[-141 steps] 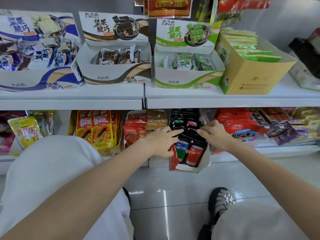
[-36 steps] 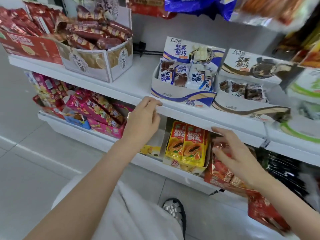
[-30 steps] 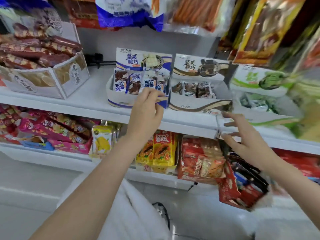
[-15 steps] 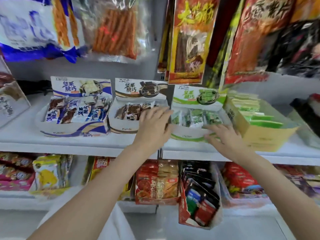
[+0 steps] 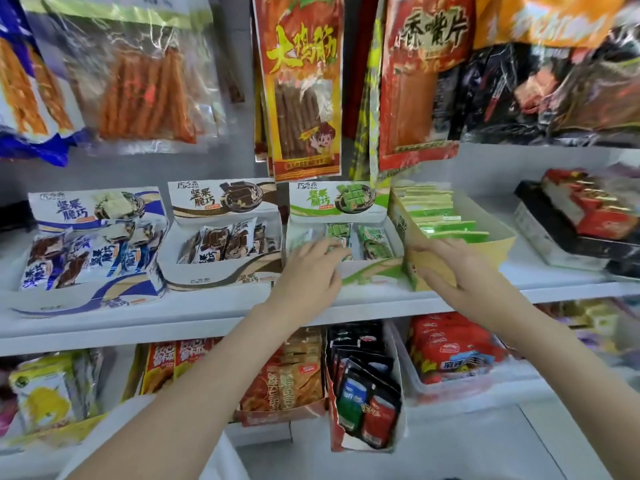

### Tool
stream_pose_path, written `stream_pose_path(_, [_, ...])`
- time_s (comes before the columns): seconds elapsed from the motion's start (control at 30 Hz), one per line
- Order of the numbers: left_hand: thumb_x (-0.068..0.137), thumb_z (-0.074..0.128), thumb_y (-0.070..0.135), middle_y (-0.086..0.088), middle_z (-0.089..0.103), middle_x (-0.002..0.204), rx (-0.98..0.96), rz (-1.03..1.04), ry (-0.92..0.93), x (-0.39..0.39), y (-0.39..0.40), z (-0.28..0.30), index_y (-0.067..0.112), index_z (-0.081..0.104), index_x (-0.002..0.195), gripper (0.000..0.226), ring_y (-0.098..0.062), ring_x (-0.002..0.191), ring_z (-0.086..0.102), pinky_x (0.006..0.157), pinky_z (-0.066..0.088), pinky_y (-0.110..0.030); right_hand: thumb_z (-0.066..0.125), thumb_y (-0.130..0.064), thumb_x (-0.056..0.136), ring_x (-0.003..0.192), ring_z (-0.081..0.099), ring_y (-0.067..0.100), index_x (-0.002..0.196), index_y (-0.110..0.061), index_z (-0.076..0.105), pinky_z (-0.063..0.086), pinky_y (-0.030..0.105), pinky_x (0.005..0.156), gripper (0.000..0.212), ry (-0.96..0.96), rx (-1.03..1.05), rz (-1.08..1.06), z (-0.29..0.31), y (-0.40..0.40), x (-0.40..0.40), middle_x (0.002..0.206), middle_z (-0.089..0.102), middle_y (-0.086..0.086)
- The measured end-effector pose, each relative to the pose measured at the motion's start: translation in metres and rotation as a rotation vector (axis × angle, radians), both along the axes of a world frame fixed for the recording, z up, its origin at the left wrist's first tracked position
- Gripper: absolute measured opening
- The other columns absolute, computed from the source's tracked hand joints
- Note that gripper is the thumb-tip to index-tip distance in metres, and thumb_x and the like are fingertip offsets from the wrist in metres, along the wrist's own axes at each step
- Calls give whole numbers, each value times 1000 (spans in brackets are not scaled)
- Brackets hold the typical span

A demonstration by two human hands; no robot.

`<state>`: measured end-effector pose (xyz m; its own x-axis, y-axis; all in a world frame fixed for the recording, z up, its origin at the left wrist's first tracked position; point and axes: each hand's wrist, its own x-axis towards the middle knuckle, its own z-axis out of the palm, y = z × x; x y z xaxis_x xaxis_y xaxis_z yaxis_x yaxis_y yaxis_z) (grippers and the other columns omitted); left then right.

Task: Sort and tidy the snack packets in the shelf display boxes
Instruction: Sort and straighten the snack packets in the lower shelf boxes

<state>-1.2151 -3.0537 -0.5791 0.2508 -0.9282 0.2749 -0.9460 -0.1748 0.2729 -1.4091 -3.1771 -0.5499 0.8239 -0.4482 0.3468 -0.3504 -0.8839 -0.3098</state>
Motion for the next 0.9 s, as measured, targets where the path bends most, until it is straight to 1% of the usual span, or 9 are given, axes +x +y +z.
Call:
stream_pose_path(0.1, [93, 41, 12, -2, 39, 139, -57, -54, -40, -22, -1, -4, 17, 47, 132, 40, -23, 127, 34, 106, 25, -38, 55, -13, 90, 102, 52, 14, 126, -14, 51, 39, 21, 89, 37, 20, 44, 9, -5, -1, -25, 112, 58, 0])
stream_pose_path(0.2, [87, 46, 7, -7, 48, 127, -102, -167, -71, -44, 11, -25, 11, 54, 123, 37, -26, 115, 45, 97, 36, -39, 56, -14, 89, 94, 58, 11, 121, -19, 55, 47, 26, 86, 32, 60, 176, -21, -18, -3, -48, 105, 61, -5])
stream_pose_path(0.27, [88, 44, 11, -7, 43, 134, 62, -224, -65, -58, 19, -48, 13, 50, 127, 40, -25, 121, 40, 100, 35, -40, 59, -13, 87, 95, 63, 14, 113, -20, 58, 49, 29, 89, 27, 156, 273, -40, -37, -9, -59, 104, 66, -2])
stream_pose_path(0.3, [90, 43, 14, -6, 37, 140, 182, -227, -54, -64, 21, -59, 15, 45, 132, 43, -25, 126, 34, 103, 32, -41, 60, -15, 87, 102, 61, 15, 117, -19, 56, 46, 28, 95, 30, 275, 263, -40, -50, -15, -63, 112, 65, 0])
stream_pose_path(0.37, [93, 43, 21, -3, 24, 149, 393, -225, -36, -69, 22, -74, 19, 36, 139, 47, -25, 134, 22, 106, 27, -42, 59, -25, 89, 124, 45, 18, 134, -17, 41, 33, 25, 105, 50, 580, 216, -40, -76, -26, -69, 137, 47, 3])
stream_pose_path(0.43, [93, 44, 24, -2, 19, 152, 501, -254, -26, -72, 22, -82, 20, 33, 140, 49, -26, 137, 18, 108, 25, -43, 58, -31, 89, 133, 30, 22, 142, -23, 29, 24, 29, 110, 60, 760, 135, -8, -96, -39, -74, 147, 28, 3])
stream_pose_path(0.57, [91, 46, 22, -2, 13, 154, 612, -296, -39, -72, 19, -97, 22, 30, 142, 53, -29, 138, 15, 110, 26, -48, 57, -37, 88, 125, 29, 20, 132, -32, 44, 34, 33, 104, 47, 748, -134, 17, -107, -55, -77, 143, 28, 0])
stream_pose_path(0.77, [90, 46, 22, 1, 8, 156, 628, -329, 39, -86, -12, -112, 19, 30, 142, 54, -29, 140, 10, 109, 27, -50, 48, -42, 92, 132, 24, 22, 117, -30, 60, 35, 36, 103, 30, 821, -169, 5, -116, -45, -79, 153, 13, -2])
stream_pose_path(0.9, [89, 45, 19, 2, 2, 157, 683, -383, 56, -100, -27, -120, 20, 22, 145, 61, -27, 141, 6, 111, 26, -50, 56, -27, 88, 126, 35, 29, 101, -22, 67, 39, 43, 101, 18, 708, -235, 2, -129, -52, -81, 149, 28, 7])
